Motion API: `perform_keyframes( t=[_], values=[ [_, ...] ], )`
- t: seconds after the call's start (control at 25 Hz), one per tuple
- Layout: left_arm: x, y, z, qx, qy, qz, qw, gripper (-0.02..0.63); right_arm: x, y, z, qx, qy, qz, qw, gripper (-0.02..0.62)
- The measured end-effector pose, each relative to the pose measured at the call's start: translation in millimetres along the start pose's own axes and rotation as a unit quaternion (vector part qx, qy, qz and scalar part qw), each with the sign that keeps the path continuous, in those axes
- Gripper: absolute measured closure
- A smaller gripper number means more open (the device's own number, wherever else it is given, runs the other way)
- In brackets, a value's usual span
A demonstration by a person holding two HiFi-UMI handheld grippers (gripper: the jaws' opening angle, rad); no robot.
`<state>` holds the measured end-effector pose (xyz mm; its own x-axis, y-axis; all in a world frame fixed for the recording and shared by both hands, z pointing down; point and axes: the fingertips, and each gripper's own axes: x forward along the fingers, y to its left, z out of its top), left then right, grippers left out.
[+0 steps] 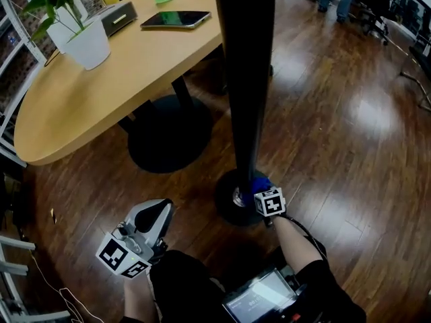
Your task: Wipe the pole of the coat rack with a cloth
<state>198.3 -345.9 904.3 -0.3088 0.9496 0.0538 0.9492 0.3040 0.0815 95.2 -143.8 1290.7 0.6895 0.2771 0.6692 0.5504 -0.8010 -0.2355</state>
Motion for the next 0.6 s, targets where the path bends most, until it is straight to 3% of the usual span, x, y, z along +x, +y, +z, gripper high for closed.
perform_keyframes(
  t=[0.16,0.32,0.4,0.6],
  values=[
    [9,6,2,-0.001,-0.006,-0.006,1.0,0.614,-25,5,62,0.03,-0.085,0.028,0.996,0.574],
    [14,-5,11,-0.001,-0.017,-0.02,0.9997,0.614,-90,30,144,0.017,-0.178,0.055,0.982,0.574],
    [18,-12,22,0.002,-0.031,-0.026,0.9992,0.614,-135,46,193,0.0,-0.232,0.071,0.97,0.574],
    [28,-22,62,0.027,-0.074,-0.041,0.996,0.614,-266,81,325,-0.055,-0.366,0.089,0.925,0.574]
  ],
)
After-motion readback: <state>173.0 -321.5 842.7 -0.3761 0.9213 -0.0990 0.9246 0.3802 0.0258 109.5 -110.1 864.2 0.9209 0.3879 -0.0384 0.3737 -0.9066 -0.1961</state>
